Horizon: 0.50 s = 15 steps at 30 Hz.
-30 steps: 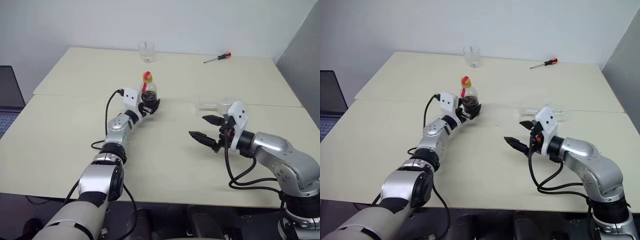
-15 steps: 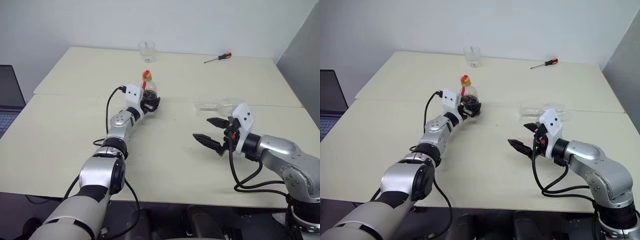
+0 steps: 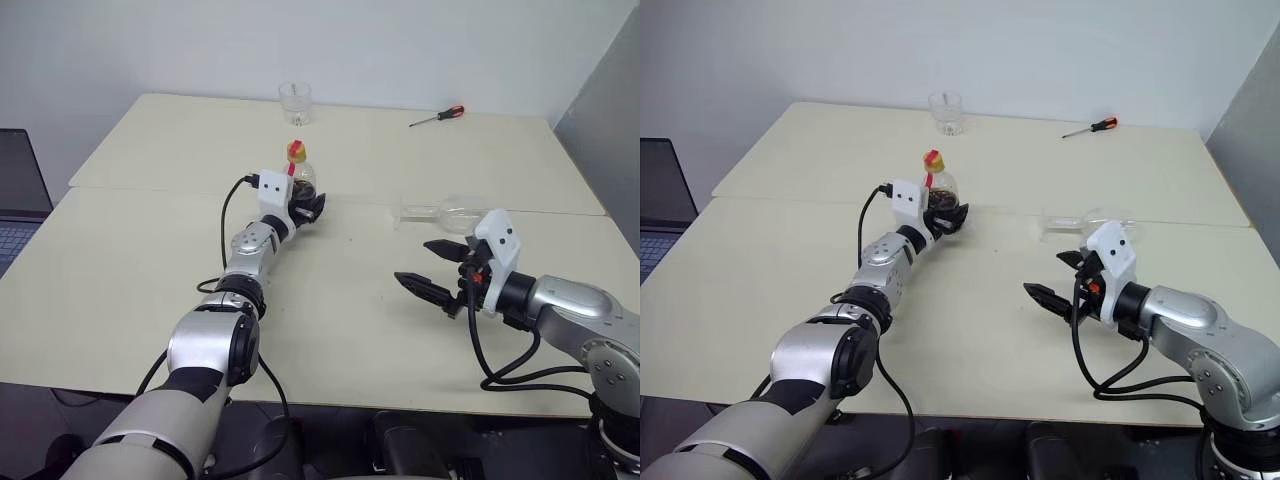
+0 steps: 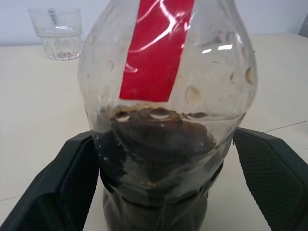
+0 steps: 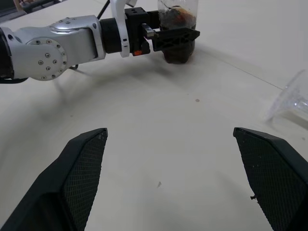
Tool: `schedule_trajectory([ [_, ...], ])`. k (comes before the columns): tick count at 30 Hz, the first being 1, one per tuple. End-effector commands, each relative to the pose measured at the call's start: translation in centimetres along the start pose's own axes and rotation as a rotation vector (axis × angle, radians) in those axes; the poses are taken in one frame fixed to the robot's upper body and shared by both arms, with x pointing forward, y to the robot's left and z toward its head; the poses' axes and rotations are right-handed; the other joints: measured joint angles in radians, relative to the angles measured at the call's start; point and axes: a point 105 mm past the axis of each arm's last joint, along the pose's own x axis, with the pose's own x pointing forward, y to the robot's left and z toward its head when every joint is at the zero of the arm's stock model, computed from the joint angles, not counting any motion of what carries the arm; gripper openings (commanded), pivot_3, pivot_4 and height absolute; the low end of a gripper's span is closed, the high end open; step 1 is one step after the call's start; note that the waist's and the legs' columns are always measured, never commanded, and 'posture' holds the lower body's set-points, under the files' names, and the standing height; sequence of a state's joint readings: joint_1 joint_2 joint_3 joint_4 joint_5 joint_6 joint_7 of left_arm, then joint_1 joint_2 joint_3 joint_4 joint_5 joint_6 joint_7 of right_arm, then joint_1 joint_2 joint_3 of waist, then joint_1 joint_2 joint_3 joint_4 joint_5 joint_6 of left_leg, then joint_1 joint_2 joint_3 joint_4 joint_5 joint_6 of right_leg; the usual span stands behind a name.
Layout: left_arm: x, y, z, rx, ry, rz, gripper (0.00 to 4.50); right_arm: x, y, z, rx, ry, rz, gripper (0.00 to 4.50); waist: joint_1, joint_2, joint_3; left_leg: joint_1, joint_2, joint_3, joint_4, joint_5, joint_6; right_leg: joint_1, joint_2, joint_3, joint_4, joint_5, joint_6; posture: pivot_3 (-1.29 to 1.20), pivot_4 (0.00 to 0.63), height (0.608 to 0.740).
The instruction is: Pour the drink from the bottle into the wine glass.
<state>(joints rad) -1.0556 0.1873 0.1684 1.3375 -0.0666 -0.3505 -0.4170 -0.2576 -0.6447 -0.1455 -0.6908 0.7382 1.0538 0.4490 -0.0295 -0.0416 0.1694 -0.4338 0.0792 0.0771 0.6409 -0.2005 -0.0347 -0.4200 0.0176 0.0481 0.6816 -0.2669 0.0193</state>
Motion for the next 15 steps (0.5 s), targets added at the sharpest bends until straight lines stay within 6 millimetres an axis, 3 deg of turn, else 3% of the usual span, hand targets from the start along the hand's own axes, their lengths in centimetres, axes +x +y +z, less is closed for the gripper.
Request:
schedule_trajectory([
  [1,0.7,-1.0,1.0,0.004,-0.027,-0.021,3.86,-0.9,0.2,1.1,-0.036,-0.028,-0.011,4.50,0.000,0.000,0.000,0.000,0.000,0.000,0.000,0.000,0.000,0.000,0.000,0.000,0.000,0.000,0.000,0.00,0.150,0.740],
  [7,1.1,-1.5,1.7,0.008,-0.055,-0.016,2.31,-1.8,0.0,0.8,-0.033,-0.003,-0.030,4.50,0.001,0.000,0.000,0.000,-0.001,-0.002,0.000,0.000,0.000,0.001,0.000,-0.001,0.000,0.000,0.000,0.00,0.150,0.740],
  [10,1.0,-1.6,1.8,0.021,-0.060,-0.033,1.98,-1.7,-0.2,1.1,-0.041,-0.006,-0.035,4.50,0.001,0.000,0.000,0.000,-0.001,-0.002,0.000,0.000,0.000,0.001,0.000,-0.001,0.000,0.000,0.000,0.00,0.150,0.740],
  [15,0.9,-2.1,2.4,0.077,-0.084,-0.099,1.84,-0.7,-0.7,2.7,-0.044,-0.051,-0.053,4.50,-0.003,0.000,0.000,-0.001,-0.001,-0.002,0.001,0.000,0.000,0.000,0.000,-0.001,0.000,0.000,0.000,0.00,0.150,0.740],
])
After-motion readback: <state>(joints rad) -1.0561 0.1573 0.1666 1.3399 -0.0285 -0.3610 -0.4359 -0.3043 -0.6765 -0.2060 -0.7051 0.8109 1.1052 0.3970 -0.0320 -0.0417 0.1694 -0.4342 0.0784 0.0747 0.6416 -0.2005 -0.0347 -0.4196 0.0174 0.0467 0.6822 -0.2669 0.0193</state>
